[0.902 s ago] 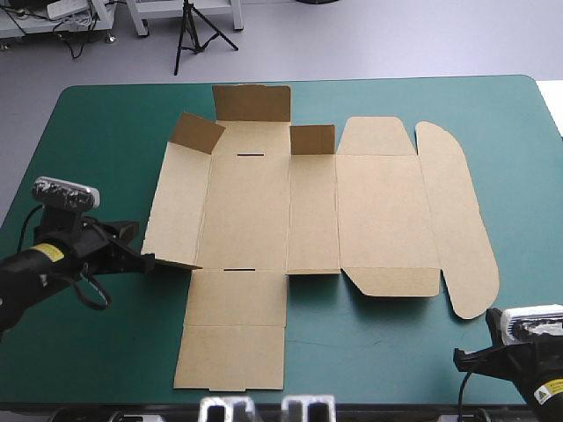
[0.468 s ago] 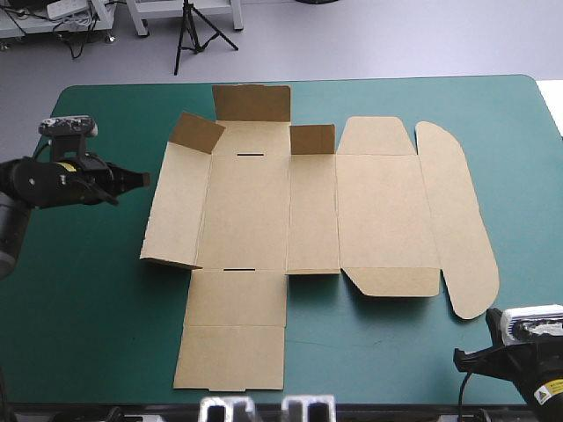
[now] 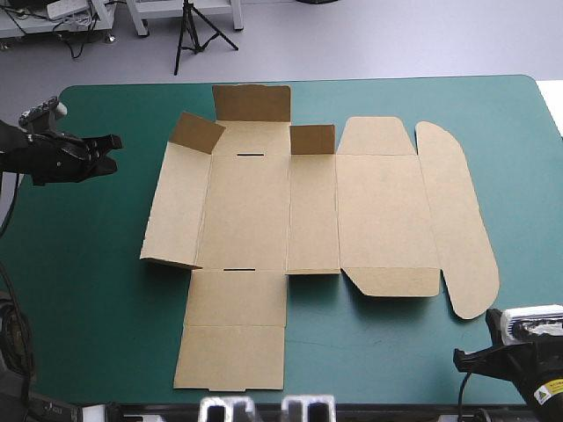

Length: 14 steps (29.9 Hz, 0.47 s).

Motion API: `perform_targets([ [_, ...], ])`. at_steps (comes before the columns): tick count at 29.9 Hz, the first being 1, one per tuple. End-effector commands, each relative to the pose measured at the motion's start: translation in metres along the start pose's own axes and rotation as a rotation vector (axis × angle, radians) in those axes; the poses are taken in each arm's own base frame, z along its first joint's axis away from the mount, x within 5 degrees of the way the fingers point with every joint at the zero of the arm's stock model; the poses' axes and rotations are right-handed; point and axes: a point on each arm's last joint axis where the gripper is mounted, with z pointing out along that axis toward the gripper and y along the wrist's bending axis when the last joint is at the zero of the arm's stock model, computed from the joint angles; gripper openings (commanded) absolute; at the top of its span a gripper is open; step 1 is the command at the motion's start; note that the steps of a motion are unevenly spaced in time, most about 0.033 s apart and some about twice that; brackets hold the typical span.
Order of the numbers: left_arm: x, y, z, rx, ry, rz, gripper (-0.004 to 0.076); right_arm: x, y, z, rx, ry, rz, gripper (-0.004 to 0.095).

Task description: Fold the box

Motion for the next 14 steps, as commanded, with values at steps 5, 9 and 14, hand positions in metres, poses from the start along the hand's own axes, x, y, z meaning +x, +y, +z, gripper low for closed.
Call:
perform_targets([
  [5, -0.021, -0.018, -0.024, 0.055, -0.006, 0.061, 0.0014, -0.012, 0.000, -0.004, -0.001, -0.078, -0.005, -0.0018],
  [9, -0.026, -0.018, -0.020, 0.078, 0.020, 0.051, 0.0123, -0.012, 0.000, -0.004, -0.001, -0.078, -0.005, -0.0018],
  [14, -0.025, -0.010, -0.006, 0.067, 0.060, 0.037, 0.0368, -0.012, 0.000, -0.004, -0.001, -0.078, -0.005, -0.0018],
])
